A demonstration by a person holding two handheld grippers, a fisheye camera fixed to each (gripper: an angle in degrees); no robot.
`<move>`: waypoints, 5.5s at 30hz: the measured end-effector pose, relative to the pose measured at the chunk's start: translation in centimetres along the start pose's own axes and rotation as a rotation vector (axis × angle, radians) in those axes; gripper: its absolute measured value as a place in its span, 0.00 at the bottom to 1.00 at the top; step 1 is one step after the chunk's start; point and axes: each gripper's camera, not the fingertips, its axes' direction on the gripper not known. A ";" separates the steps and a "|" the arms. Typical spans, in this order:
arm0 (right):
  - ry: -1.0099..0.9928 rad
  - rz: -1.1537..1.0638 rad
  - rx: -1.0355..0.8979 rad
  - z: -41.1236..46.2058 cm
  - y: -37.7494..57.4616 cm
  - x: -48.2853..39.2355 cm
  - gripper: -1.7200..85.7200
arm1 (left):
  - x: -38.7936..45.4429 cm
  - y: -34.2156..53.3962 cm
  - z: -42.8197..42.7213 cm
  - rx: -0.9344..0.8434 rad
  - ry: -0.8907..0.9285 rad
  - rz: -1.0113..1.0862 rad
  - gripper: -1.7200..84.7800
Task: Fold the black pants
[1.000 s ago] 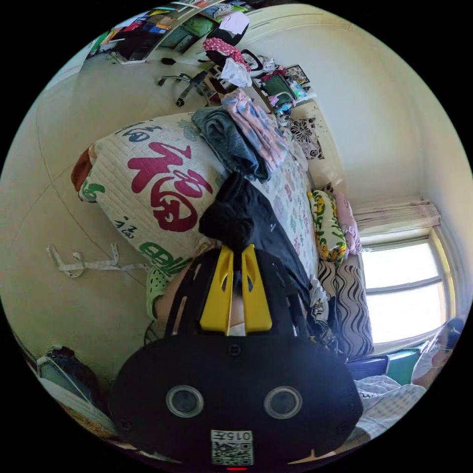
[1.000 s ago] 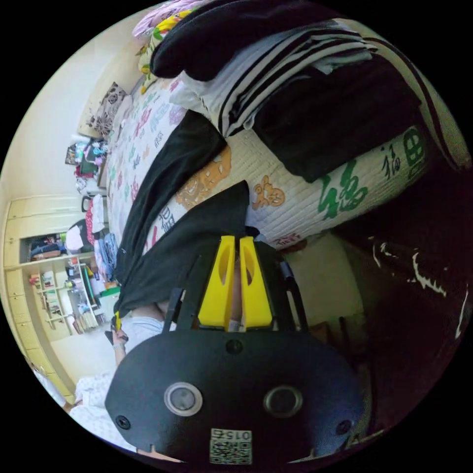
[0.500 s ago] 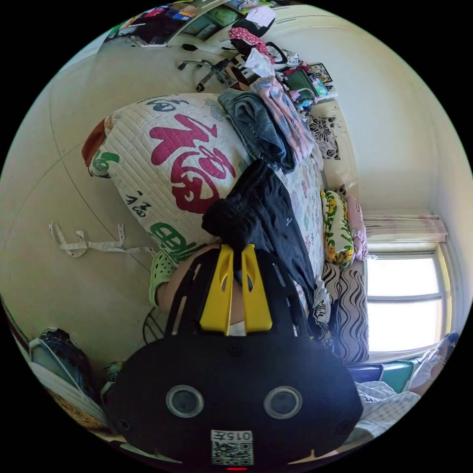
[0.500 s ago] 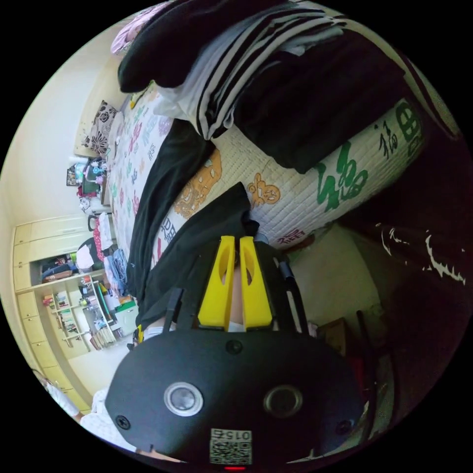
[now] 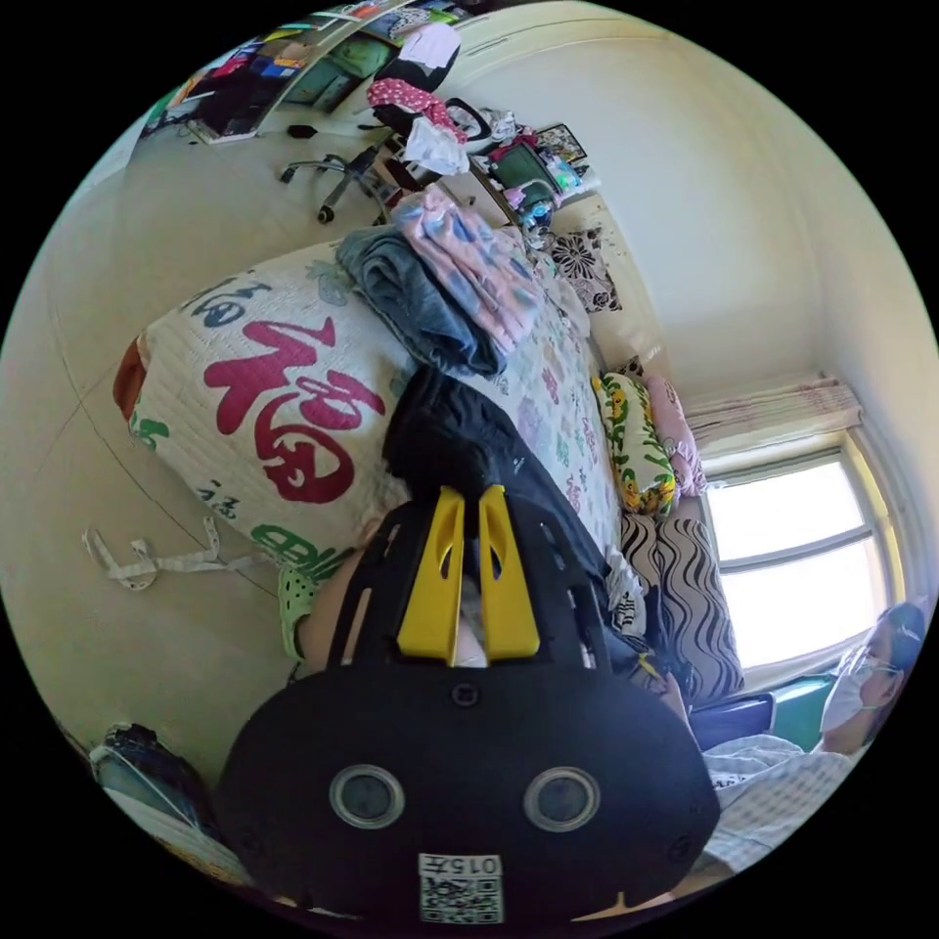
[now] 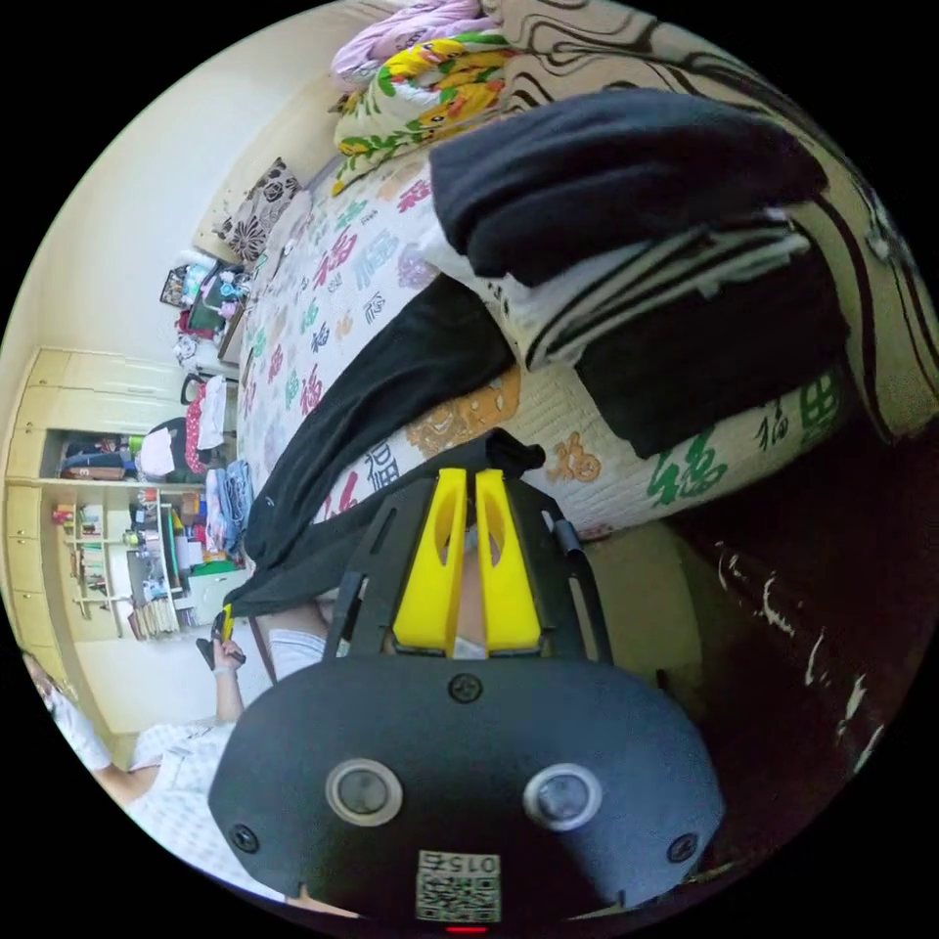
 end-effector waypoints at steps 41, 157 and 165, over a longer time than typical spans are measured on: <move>-0.010 0.084 0.182 16.9 -9.1 -8.7 0.10 | 46.5 13.3 77.4 -0.545 0.151 1.073 0.10; -0.502 0.256 0.349 34.2 0.1 5.8 0.10 | 47.8 17.3 121.2 -0.664 -0.093 1.270 0.09; -0.402 0.330 0.372 33.9 -2.0 8.4 0.03 | 49.3 23.1 133.4 -0.884 -0.198 1.284 0.08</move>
